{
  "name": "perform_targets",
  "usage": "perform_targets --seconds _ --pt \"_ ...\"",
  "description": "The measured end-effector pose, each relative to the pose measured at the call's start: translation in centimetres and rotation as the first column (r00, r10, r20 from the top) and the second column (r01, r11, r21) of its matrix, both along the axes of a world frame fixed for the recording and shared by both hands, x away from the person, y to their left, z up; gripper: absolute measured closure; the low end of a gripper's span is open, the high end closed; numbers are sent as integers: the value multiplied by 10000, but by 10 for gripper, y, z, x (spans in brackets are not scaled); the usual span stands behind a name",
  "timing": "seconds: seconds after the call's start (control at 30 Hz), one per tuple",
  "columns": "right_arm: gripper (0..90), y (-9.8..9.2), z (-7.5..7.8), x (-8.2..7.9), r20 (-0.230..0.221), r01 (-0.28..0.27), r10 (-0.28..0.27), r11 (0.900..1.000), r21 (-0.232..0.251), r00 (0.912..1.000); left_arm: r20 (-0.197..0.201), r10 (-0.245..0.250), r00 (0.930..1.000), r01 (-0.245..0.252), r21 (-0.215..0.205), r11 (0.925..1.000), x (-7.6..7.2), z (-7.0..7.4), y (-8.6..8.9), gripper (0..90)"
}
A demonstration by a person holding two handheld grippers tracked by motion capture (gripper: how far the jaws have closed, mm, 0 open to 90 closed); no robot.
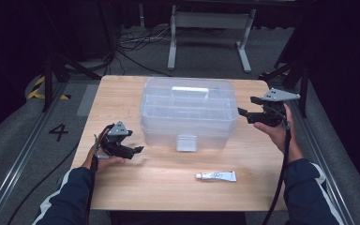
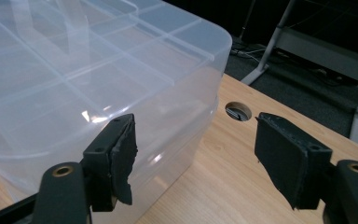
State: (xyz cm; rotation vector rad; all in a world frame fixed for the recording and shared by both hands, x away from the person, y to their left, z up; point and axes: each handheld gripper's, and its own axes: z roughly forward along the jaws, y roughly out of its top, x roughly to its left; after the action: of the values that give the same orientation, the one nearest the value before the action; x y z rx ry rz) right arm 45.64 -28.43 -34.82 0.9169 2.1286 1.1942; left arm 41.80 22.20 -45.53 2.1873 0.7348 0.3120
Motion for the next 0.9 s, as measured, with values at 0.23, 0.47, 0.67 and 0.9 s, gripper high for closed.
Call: perform_targets --seconds 0.23,0.47,0.67,0.9 --pt "309 6 17 -1 351 -260 254 9995 175 9991 256 -84 9996 83 56 9999 6 9 -17 190" --pt "309 24 33 0 538 -877 867 9960 169 9948 537 -123 9985 118 98 9999 5 13 -20 201" --pt "322 39 41 3 487 -1362 1352 9905 189 9896 524 -127 9985 136 -167 9998 5 18 -21 209" --pt "373 63 52 8 361 -2068 2072 9783 -152 9776 725 -89 9973 96 -96 9999 6 25 -24 260"
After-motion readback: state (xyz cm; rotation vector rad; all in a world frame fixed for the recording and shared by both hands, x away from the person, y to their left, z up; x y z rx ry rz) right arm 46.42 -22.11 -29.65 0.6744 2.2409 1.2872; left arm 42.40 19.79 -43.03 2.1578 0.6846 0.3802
